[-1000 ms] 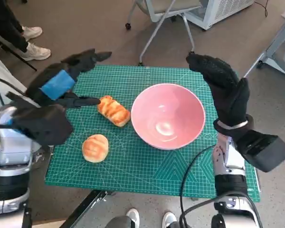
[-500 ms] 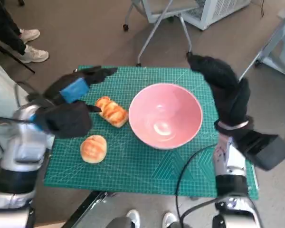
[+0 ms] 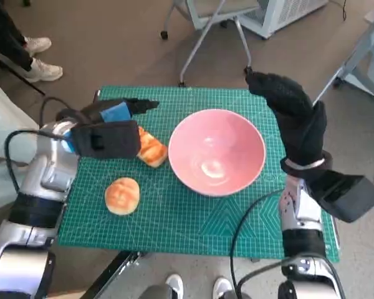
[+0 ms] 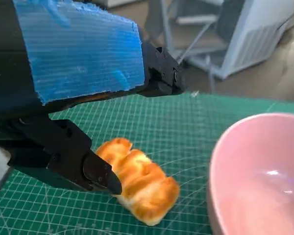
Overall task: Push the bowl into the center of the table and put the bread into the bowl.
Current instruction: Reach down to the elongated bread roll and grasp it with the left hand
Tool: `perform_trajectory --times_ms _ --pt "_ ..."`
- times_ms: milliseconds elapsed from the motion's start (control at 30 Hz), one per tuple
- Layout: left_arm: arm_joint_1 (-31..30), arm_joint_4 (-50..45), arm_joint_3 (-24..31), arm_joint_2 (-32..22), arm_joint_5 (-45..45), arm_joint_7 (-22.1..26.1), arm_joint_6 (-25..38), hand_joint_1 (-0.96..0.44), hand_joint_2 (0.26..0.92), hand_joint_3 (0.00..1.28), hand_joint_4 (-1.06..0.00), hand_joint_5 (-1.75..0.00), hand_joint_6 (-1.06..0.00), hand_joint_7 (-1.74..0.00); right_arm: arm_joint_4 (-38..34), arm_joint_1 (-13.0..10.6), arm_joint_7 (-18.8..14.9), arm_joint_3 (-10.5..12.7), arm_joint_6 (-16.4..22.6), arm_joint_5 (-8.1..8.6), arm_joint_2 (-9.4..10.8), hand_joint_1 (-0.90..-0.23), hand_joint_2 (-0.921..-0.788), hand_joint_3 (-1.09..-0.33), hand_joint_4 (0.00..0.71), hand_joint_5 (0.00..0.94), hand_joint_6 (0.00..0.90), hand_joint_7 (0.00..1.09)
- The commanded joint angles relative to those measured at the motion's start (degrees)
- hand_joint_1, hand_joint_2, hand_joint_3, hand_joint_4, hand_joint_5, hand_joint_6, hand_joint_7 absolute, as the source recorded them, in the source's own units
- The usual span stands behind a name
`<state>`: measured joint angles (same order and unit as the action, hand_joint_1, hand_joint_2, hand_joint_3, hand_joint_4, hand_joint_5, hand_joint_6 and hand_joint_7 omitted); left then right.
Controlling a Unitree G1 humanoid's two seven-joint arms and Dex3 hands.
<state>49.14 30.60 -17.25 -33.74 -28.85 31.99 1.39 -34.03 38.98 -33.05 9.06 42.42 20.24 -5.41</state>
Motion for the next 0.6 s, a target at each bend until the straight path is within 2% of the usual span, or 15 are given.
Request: perform_trajectory --times_ms 33,433,600 --pt "3.6 6.7 -2.5 1.7 -2.0 -1.1 -1.4 0.13 0.775 0.02 -0.13 0.0 -0.31 0.0 0.0 -1.5 0.1 0.3 -1.4 0.43 0.0 -0.705 -0.921 -0.741 0.184 0.0 -0.001 0.6" --pt "9.0 22.6 -6.9 5.9 -5.3 -6.1 -5.2 0.12 0.774 0.02 -0.13 0.0 -0.33 -0.01 1.0 -2.1 0.0 0.5 -2.4 0.85 -0.1 -0.695 -0.921 -0.74 0.185 0.001 0.0 0.6" --pt "10.6 28.7 -8.9 7.8 -7.1 -9.8 -7.1 0.12 0.788 0.03 -0.18 -0.02 -0.37 -0.02 1.6 -2.3 0.1 0.6 -2.9 0.89 0.0 -0.695 -0.921 -0.739 0.185 0.0 -0.001 0.6"
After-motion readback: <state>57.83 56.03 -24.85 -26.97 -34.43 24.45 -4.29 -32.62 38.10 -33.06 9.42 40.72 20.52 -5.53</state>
